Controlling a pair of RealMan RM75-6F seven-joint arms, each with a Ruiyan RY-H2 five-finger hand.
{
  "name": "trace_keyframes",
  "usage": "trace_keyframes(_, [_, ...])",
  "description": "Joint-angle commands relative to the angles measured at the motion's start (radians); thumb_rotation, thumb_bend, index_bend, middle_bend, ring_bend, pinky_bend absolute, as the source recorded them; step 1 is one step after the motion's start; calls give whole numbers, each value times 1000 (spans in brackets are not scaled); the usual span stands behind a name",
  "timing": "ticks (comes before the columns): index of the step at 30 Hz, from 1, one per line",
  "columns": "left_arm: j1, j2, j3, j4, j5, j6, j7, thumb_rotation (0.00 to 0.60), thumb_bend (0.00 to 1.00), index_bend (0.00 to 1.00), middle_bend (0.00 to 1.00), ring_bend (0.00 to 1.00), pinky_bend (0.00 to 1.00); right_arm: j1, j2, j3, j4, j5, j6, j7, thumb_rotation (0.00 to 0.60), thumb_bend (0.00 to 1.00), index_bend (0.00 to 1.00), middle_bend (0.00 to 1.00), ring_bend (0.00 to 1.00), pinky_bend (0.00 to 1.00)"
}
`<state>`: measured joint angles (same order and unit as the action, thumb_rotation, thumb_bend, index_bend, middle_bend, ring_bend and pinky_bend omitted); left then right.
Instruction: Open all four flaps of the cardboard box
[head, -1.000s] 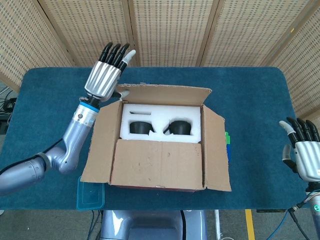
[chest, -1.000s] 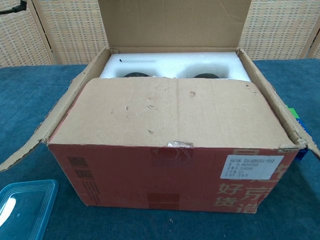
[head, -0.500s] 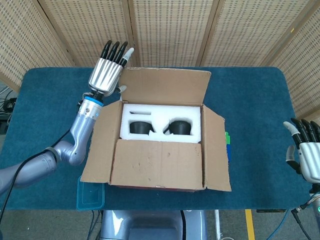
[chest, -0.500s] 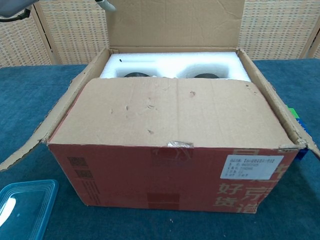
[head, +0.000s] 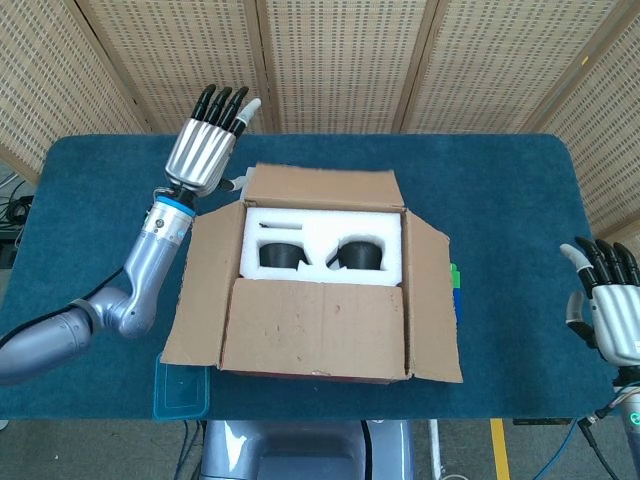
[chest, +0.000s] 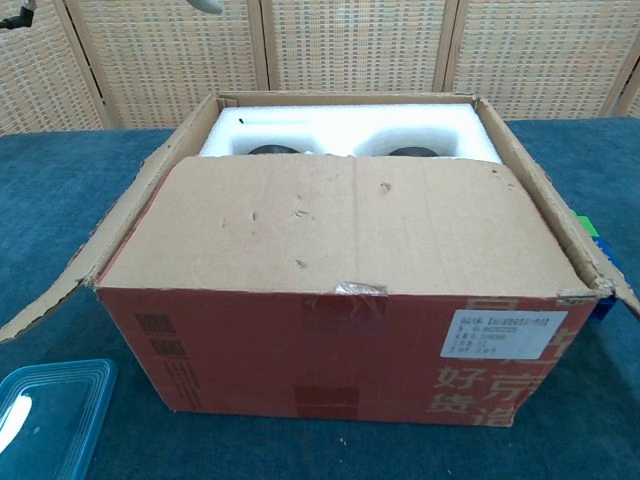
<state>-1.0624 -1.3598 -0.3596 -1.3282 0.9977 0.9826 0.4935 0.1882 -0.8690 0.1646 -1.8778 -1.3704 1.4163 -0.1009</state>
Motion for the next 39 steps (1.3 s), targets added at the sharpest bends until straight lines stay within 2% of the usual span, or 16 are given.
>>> trace_keyframes(1, [39, 94, -10, -138, -49, -37, -38, 499, 124, 93, 0, 0, 0, 0, -1, 0, -1, 0, 0, -2, 600, 775, 126, 88, 0, 0])
trace_keyframes(6, [71, 181, 0, -267, -111, -109, -93, 499, 135, 218, 0, 0, 0, 0, -1, -1, -3, -3, 1, -3, 600, 775, 126, 89, 0, 0])
trace_keyframes(12, [114, 254, 25, -375, -98, -163, -189, 499, 140, 250, 0, 0, 0, -3, -3, -3, -3, -1, 0, -1, 600, 775, 126, 88, 0, 0])
trace_keyframes(15, [127, 277, 45, -403, -80, -183, -209, 518, 142, 277, 0, 0, 0, -2, -4, -4, -3, -2, -1, -2, 600, 775, 126, 88, 0, 0])
trace_keyframes(16, [132, 285, 51, -413, -75, -189, -219, 474, 141, 288, 0, 0, 0, -2, -4, -4, -3, -2, -2, -2, 600, 775, 126, 88, 0, 0])
trace_keyframes(19, [146, 301, 62, -441, -69, -209, -261, 257, 139, 318, 0, 0, 0, -1, -7, -4, -1, -1, -5, -1, 600, 775, 126, 88, 0, 0])
trace_keyframes(23, [157, 313, 72, -465, -61, -230, -307, 185, 126, 342, 0, 0, 0, 0, -9, -5, 0, -1, -8, -1, 600, 775, 126, 88, 0, 0])
trace_keyframes(30, [154, 337, 82, -498, -71, -295, -384, 168, 112, 375, 0, 0, 0, -3, -11, -6, 5, 3, -6, 7, 600, 775, 126, 88, 0, 0])
trace_keyframes(39, [128, 328, 123, -517, -65, -316, -363, 164, 83, 385, 0, 0, 0, -12, -8, -7, 12, 1, 2, 25, 600, 775, 126, 89, 0, 0])
